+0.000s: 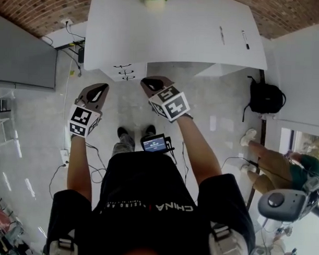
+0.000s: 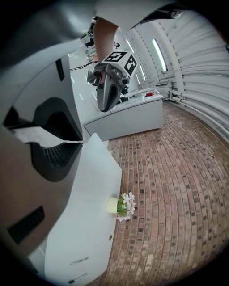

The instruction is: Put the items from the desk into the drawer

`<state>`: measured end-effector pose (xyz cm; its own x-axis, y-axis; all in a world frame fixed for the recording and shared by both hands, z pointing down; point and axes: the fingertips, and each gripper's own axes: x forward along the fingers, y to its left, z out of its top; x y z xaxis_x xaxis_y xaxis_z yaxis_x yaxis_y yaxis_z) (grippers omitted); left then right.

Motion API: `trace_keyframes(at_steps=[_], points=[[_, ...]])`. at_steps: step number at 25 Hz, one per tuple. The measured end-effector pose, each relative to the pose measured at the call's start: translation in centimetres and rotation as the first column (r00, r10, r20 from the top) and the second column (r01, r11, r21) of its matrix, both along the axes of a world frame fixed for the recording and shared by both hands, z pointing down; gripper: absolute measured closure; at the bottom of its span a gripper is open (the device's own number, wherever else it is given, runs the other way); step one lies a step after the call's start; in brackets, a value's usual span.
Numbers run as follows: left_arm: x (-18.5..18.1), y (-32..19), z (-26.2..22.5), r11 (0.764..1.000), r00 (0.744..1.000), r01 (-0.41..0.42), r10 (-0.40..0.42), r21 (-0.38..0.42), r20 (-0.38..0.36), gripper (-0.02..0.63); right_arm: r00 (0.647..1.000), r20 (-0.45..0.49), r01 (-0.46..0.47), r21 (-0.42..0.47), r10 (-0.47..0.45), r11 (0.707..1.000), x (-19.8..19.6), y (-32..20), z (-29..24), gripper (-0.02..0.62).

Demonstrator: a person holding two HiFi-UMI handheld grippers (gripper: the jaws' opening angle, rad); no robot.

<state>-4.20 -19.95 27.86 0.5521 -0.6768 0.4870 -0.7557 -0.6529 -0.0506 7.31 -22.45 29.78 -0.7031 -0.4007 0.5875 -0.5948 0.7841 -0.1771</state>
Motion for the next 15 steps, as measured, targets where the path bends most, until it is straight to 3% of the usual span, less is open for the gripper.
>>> trace_keyframes(at_steps=[6, 9, 15], points=[[3.2, 3.1, -1.4, 0.999, 0.999, -0.006, 0.008, 0.037, -0.047, 0.595, 1.0, -0.012, -0.012, 0.094, 0.013, 0.995, 3.1, 2.1, -2.3, 0.571], [4.1, 5.1, -2.1, 0.999, 0.998, -0.031, 0.033, 0.041, -0.059, 0.594, 1.0, -0.017, -0.015, 0.104, 0.017, 0.994, 4.0, 3.0, -2.8, 0.572], [3.5, 8.8, -1.7, 1.0, 0.996, 0.014, -0.013, 0.009, -0.09, 0.595, 1.0, -0.012, 0.004, 0.103, -0.003, 0.995, 4.0, 5.5, -2.3, 0.572]])
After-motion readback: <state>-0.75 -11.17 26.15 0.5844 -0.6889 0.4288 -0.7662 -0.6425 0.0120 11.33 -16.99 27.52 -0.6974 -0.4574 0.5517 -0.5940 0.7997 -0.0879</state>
